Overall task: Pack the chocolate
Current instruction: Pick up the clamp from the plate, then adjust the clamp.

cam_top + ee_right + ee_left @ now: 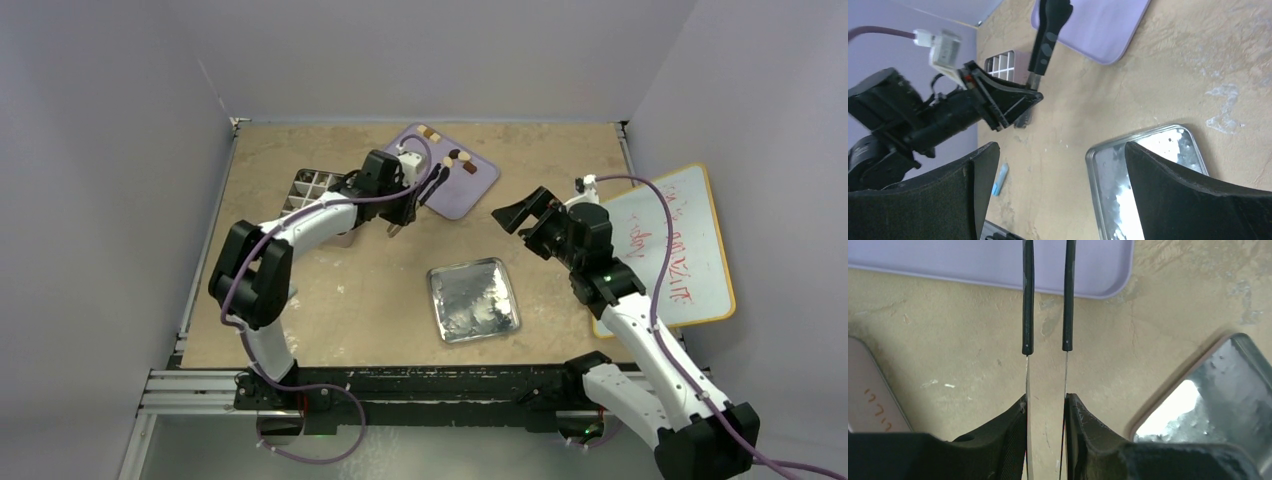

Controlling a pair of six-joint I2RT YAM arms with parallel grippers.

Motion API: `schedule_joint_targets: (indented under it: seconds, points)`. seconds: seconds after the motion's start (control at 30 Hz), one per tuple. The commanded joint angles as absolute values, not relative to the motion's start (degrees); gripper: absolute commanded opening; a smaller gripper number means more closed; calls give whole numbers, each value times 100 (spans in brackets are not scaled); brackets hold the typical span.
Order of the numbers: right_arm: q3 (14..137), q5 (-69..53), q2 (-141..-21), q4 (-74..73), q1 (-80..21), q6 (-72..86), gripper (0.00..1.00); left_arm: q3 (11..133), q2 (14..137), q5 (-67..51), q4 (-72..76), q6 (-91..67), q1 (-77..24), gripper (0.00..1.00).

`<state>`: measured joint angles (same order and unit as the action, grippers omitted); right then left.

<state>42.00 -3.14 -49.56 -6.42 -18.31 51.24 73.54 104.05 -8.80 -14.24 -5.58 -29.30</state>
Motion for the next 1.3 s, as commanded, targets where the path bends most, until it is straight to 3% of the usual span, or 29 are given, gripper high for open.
schedule_joint_targets:
  seconds: [0.0,0.23,0.43,0.67,0.77,1.07,1.27]
  points:
    - [4178,-755,-5140,-399,-1816,5314,96,7149,9843,-784,-1766,-1198,-3023,28]
    - [4072,-850,-5187,-318,-1811,5376,96,5802,8920,-265,-1616,-1888,-3112,31]
    - [4106,-867,-5283,-367,-1811,5298,96,5449,9148,-14,-1423,-2195,-3265,35]
    - [4179,-853,-5364,-386,-1811,5257,96,5433,9435,267,-1225,-2295,-3318,51]
    - [4193,-844,-5392,-386,-1815,5243,96,5426,9557,329,-1113,-2283,-3314,54]
    - [4189,-835,-5469,-367,-1811,5212,96,5476,9954,267,-685,-2005,-3341,53]
    - [4127,-920,-5620,-233,-1818,5281,96,5430,10054,350,-605,-1993,-3382,42]
